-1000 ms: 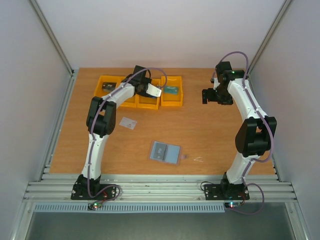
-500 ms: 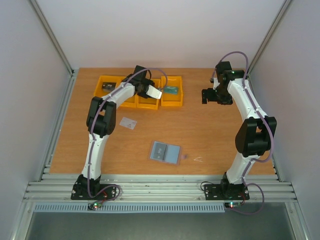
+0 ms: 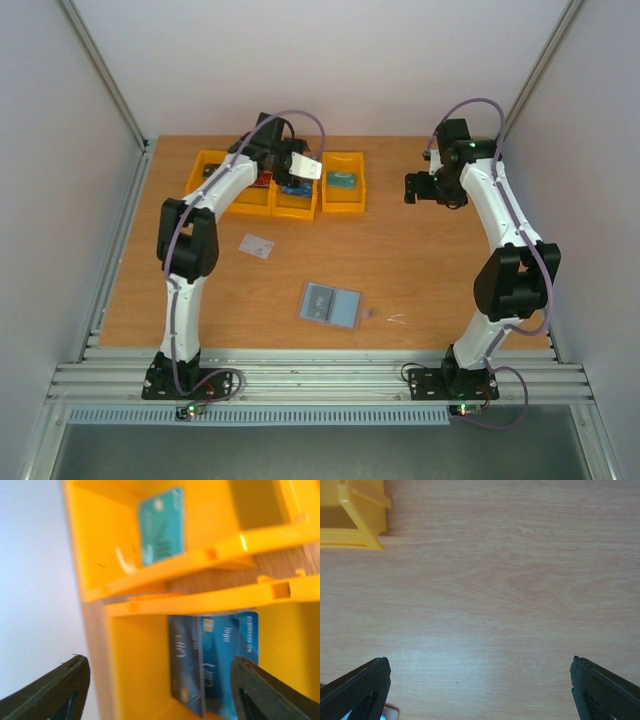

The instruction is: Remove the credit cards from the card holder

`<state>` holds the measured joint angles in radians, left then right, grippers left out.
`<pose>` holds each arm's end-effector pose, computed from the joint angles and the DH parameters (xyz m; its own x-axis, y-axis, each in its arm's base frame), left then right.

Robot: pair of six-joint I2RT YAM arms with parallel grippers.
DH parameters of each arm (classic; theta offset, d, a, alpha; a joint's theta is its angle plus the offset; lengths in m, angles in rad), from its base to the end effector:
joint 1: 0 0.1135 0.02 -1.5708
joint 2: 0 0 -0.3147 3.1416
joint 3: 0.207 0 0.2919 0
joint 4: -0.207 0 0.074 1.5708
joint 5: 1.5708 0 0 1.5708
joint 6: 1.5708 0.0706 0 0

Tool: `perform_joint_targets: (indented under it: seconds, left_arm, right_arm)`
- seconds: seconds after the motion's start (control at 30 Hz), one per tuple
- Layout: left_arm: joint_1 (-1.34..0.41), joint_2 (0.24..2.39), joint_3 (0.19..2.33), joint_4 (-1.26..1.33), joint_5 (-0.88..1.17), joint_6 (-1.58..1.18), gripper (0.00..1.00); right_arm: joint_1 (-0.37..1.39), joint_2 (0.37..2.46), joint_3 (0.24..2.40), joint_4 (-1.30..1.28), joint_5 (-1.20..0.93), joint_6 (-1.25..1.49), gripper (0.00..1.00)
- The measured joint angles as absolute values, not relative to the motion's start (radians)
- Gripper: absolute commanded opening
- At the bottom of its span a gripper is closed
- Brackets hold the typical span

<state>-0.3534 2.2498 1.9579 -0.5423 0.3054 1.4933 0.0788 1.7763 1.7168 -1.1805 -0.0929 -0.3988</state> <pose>0.5588 -0.2288 0.2290 0.4642 0.8422 -0.2741 0.7331 -0.1917 0.6525 0.4180 0.0396 0.3280 -0.8268 -0.4531 -0.3334 -0.4660 0.8836 -0.0453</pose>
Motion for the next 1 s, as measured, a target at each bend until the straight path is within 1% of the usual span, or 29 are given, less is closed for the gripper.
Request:
perform_joint_targets:
  seconds: [0.2,0.33,0.43,0.5,0.57,0.73,0.87,1.0]
  left_arm:
    - [-0.353,2.044,1.958,-0.591,0.408,1.356,0.83]
    - [-0.353,1.906,1.964,-0.657,0.446,1.223,0.81]
    - [-0.354,1.843,1.963,-0.686,0.425,1.102,0.77]
    - [-0.353,1.83,1.961,-0.693,0.386,1.039,0.7]
    - [-0.354,1.851,1.961,-0.692,0.338,1.003,0.66]
    - [-0.353,2.021,1.954,-0.657,0.231,1.067,0.65]
    - [-0.353,2.159,1.924,-0.632,0.215,1.168,0.61]
    - [-0.353,2.289,1.985,-0.641,0.212,1.23,0.59]
  right_arm:
    - [0.079,1.689,1.717,-1.171,-0.124,-0.39,0.99]
    - [0.081,1.606,1.711,-1.149,-0.184,-0.369,0.99]
    - [0.094,1.562,1.714,-1.121,-0.256,-0.346,0.99]
    - [0.117,1.558,1.73,-1.108,-0.31,-0.334,0.99]
    - [0.136,1.562,1.744,-1.093,-0.347,-0.329,0.99]
    - [0.156,1.563,1.746,-1.078,-0.395,-0.309,0.98]
    - [0.156,1.576,1.743,-1.077,-0.405,-0.294,0.99]
    - [0.156,1.605,1.736,-1.077,-0.406,-0.288,0.99]
